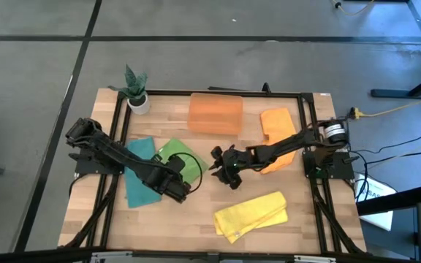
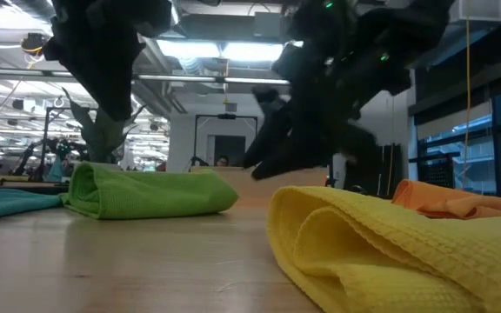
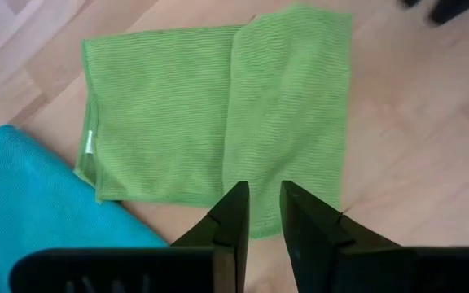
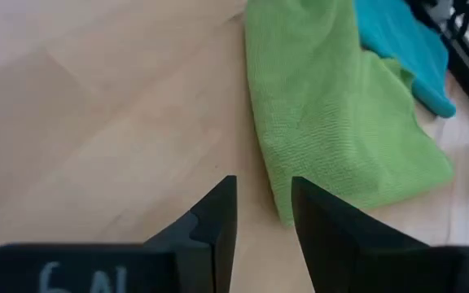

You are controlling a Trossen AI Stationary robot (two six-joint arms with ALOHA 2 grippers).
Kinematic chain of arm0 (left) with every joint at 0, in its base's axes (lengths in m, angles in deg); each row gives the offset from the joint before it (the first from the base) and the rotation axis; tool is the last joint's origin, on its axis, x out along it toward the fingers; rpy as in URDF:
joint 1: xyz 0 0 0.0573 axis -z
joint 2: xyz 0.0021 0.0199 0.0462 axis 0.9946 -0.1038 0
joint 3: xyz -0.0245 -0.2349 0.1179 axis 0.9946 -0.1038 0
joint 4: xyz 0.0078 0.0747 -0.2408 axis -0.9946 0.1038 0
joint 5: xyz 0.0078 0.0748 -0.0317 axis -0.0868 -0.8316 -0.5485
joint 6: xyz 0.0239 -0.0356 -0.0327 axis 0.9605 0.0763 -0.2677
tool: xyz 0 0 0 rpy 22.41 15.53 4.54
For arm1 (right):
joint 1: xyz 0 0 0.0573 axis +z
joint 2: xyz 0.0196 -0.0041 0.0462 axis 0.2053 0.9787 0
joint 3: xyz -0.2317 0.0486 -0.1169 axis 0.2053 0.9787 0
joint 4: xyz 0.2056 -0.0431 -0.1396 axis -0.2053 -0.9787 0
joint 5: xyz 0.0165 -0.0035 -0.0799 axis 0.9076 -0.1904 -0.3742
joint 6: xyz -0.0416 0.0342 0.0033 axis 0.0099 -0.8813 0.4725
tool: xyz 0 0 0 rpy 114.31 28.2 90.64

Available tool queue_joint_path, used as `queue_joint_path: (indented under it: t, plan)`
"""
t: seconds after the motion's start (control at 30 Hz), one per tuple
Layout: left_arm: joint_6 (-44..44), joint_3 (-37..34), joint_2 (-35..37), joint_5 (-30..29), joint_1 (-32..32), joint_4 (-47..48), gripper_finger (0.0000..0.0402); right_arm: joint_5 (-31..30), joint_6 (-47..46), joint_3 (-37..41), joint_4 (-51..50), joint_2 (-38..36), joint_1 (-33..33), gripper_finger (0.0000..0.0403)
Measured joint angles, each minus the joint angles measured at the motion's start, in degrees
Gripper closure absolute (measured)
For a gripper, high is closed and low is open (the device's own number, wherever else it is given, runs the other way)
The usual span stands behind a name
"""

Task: Roll microfiber towels into tight, uniform cylinder then place into a basket
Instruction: Roll the green microfiber cloth

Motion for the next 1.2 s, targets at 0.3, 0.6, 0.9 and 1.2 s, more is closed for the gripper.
queue_joint_path:
  t: [0.3,0.6,0.9,1.2]
  plan:
    - [-1.58,0.0,0.0,0.0,1.75,0.15,0.0337,-0.6,12.65,-5.12,2.88,6.93,0.3,0.0283]
    - [-2.75,0.0,-0.02,-0.01,2.17,-0.05,0.0338,-2.46,15.62,-5.95,6.32,10.13,-0.29,0.0283]
    - [-2.75,0.0,-0.02,0.0,2.17,-0.07,0.0341,-2.78,10.85,-5.95,6.41,10.23,-2.46,0.0283]
    - [-2.73,-0.02,-0.02,0.02,2.17,-0.07,0.0341,-1.7,12.21,-6.26,7.66,12.91,-2.56,0.0283]
